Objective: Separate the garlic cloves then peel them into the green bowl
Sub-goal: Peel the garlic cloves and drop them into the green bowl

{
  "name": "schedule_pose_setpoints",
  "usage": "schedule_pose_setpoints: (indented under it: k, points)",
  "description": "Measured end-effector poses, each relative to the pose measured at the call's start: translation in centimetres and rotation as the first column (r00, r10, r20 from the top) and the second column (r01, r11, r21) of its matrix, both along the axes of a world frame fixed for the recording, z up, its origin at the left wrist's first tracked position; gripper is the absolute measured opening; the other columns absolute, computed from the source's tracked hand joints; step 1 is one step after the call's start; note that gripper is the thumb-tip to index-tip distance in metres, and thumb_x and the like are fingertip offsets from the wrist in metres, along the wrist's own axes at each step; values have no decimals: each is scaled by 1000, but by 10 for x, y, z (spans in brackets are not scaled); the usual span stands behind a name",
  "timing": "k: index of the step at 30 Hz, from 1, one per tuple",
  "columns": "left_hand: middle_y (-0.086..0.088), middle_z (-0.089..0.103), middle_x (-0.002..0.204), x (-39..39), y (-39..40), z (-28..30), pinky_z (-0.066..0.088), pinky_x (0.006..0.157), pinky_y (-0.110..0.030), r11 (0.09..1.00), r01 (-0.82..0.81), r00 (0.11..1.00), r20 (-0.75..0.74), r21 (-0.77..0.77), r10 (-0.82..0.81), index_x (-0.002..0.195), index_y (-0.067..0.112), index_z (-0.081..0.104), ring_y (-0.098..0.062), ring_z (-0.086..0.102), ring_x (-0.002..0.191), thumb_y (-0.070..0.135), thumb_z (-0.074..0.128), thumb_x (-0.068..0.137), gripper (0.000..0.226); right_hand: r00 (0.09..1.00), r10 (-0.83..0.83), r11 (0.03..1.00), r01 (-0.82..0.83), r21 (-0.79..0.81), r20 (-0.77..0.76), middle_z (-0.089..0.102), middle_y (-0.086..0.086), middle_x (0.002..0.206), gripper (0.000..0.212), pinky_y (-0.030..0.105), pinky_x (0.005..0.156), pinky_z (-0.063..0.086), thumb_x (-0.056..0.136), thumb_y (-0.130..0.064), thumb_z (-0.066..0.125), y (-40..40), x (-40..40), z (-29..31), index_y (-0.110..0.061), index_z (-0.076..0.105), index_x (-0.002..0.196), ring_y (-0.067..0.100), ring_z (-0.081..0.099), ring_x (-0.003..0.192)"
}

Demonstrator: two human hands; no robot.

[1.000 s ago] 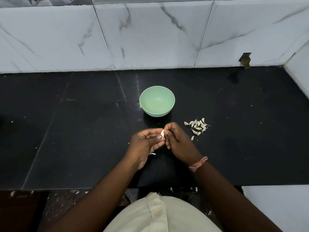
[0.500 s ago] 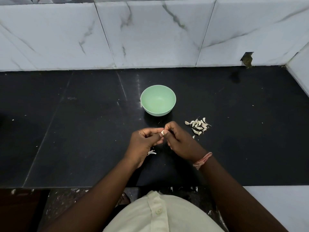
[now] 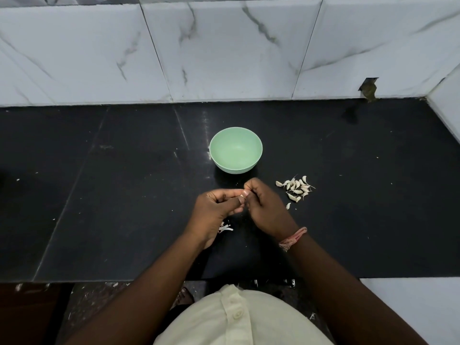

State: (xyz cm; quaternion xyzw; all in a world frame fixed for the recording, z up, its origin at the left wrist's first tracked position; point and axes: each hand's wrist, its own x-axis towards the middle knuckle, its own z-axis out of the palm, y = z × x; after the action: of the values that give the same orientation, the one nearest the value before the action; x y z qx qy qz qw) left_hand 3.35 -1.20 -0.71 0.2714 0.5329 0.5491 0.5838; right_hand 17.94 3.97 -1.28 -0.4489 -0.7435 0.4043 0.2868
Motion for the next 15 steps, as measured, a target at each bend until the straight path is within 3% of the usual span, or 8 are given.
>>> schedule_pose_setpoints:
  k: [4,6,9,15]
  points:
    - [-15,73,102,-2,0,-6,58,77,-24,1000,18,983,185,-23,-13,123,-3,67,-17,71,90,-7,66,88,35,999,25,999,-26,32,26,55,-10,80,6,24,66,39,104,-11,50,-1,-2,-5,-13,52,98,1,51,71]
    - [-14,72,105,0,0,-8,58,78,-23,999,13,971,239,-40,-3,127,-2,65,-16,71,93,-9,62,90,37,999,25,997,-28,70,45,58,-2,87,5,28,69,39,103,-10,48,-4,-4,-8,-10,51,99,10,53,76]
    - [-10,75,101,6,-1,-9,59,76,-21,997,-39,957,284,-74,59,115,0,70,-14,72,90,-11,60,91,28,999,-6,995,1,98,52,56,2,90,4,32,70,38,101,-7,48,-7,-6,-12,-9,49,99,17,52,80]
    - [-13,71,88,6,0,-10,61,71,-22,976,-142,876,438,-165,202,102,0,67,-16,74,79,-12,54,92,19,999,33,992,-34,120,6,52,-6,86,7,27,68,41,102,-7,48,-15,-4,-13,-12,48,97,5,48,74]
